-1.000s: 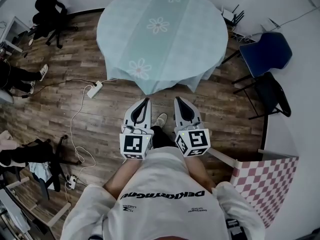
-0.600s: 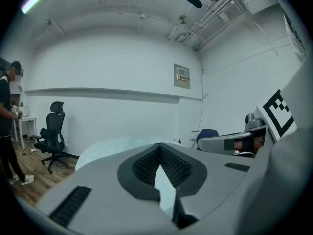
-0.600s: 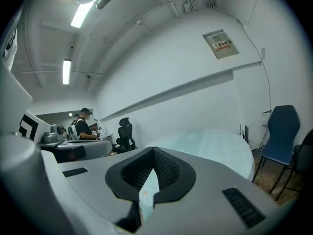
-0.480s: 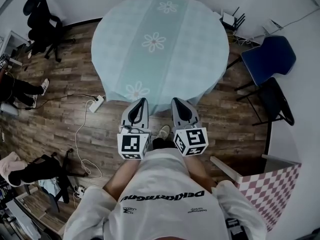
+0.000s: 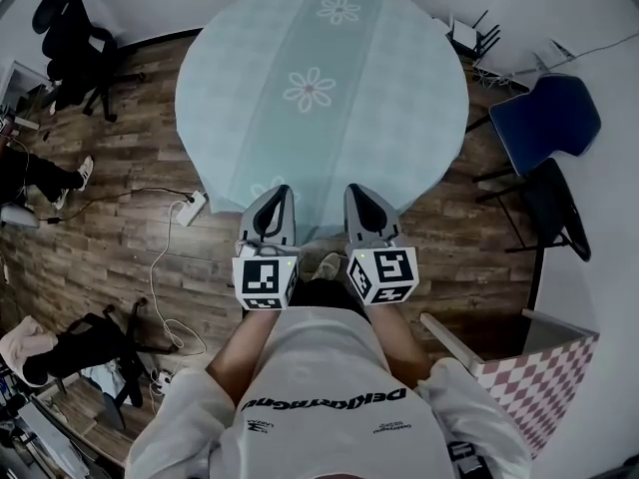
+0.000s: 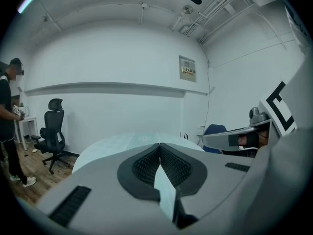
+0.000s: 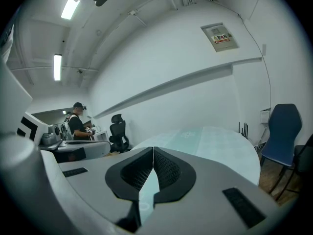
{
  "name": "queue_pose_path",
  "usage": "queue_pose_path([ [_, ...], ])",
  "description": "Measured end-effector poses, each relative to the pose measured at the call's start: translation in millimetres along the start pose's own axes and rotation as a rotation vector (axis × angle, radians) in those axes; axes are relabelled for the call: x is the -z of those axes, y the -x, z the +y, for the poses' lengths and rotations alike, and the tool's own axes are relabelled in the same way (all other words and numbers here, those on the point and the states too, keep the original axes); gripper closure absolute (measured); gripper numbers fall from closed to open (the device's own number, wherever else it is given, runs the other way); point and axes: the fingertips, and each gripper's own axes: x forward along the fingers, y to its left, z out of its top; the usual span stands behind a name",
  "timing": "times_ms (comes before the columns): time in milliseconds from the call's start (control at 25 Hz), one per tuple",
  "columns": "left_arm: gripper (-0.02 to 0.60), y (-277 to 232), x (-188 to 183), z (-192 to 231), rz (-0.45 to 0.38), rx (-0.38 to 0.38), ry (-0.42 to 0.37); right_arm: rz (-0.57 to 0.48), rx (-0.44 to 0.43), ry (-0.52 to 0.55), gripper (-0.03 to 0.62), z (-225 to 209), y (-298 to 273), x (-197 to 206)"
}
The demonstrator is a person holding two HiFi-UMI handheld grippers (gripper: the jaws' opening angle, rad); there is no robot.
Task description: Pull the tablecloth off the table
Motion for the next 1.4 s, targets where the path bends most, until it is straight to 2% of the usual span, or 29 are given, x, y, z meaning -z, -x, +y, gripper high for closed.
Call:
queue_pose_path([
  [200, 0.565, -28.4, 0.6, 28.4, 0.029, 0.013, 0.01, 0.025, 0.05, -0.018, 0.559, -6.1, -29.2, 1.2],
  [360, 0.565, -56.4, -1.1, 46.3, 0.025, 0.047, 0.034, 0.041, 0.092, -0.033, 0.559, -18.8, -57.2, -0.2],
  [520, 0.565, -84.4, 5.1, 57.7, 0.061, 0.087, 0.036, 0.046, 0.144, -0.052, 0.558, -33.9, -77.1, -1.2],
  [760, 0.563, -124.1, 12.7, 83.5, 0.099, 0.124, 0.095, 0.058, 0.199, -0.089, 0.556, -51.3, -115.4, 0.9],
  [1200, 0.555, -191.8, 35.3, 119.5, 0.162, 0.121, 0.085, 0.114, 0.268, -0.114, 0.536, -94.9, -179.2, 15.9],
  [1400, 0.506, -217.4, 53.4, 137.9, 0.204, 0.125, 0.103, 0.142, 0.278, -0.121, 0.49, -105.9, -208.7, 25.5],
])
